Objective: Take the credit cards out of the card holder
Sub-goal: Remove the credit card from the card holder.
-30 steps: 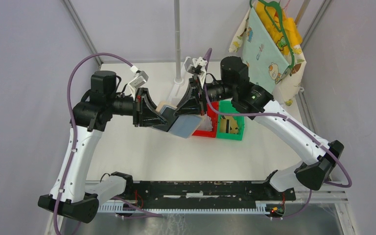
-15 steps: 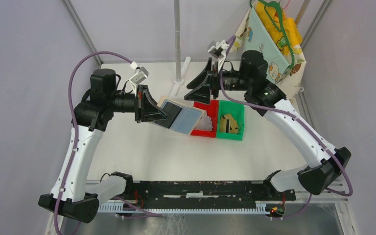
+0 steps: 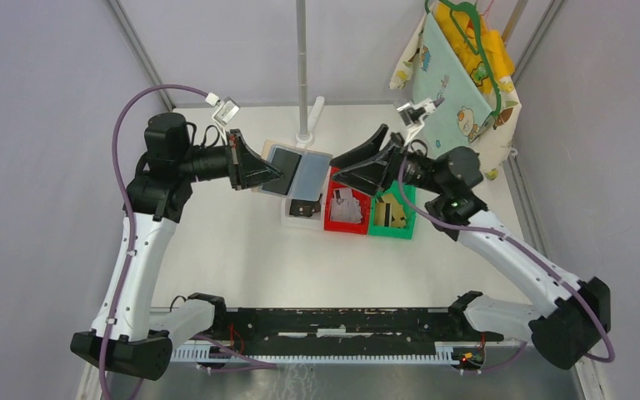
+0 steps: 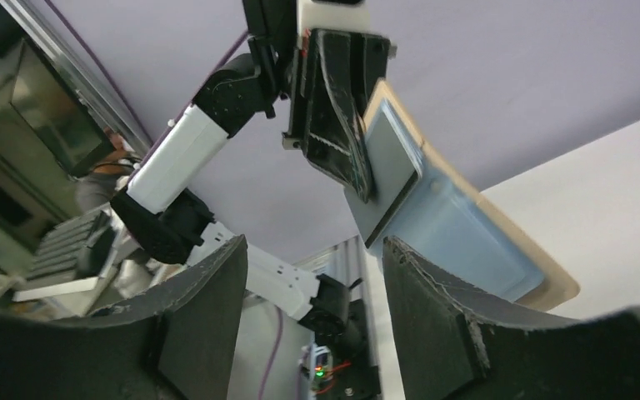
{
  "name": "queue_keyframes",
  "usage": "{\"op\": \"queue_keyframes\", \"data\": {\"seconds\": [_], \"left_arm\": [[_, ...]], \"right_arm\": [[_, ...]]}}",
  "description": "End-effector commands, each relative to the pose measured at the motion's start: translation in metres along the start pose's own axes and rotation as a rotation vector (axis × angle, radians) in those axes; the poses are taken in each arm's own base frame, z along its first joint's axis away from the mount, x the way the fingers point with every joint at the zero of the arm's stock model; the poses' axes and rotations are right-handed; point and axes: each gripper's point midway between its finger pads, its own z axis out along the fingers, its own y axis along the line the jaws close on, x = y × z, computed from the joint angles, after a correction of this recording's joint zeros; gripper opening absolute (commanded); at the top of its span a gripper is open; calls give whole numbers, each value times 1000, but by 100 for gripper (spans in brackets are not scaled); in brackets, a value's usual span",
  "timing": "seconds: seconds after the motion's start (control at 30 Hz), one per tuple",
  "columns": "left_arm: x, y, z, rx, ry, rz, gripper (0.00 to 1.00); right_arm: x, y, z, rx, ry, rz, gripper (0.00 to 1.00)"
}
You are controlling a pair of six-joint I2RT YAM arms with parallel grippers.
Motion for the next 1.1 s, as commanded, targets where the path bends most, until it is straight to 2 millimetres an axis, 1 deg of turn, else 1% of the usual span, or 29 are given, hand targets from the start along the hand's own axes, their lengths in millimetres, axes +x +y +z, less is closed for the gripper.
{"op": "queue_keyframes", "data": {"seconds": [0.0, 0.1, 0.17, 0.3, 0.43, 0.6, 0.83, 1.07], "left_arm": [[-16, -12, -1, 29, -58, -7, 2], [-16, -17, -1, 53, -54, -21, 2], [-15, -22, -2, 82, -47, -22, 2], [-14, -27, -3, 107, -45, -32, 2], [-13, -33, -4, 130, -35, -33, 2], [-12, -37, -6, 140, -33, -30, 2], [-14, -40, -7, 145, -38, -24, 2], [-14, -40, -7, 144, -38, -36, 2]], "right_arm": [[12, 25, 16, -171, -28, 124, 64], [26, 27, 30, -200, 1, 153, 62], [32, 27, 36, -213, 11, 167, 61], [40, 29, 45, -248, 19, 199, 59], [48, 24, 52, -249, 38, 223, 57], [53, 17, 56, -227, 55, 219, 56], [53, 18, 60, -229, 56, 211, 56], [50, 19, 71, -239, 54, 201, 56]]}}
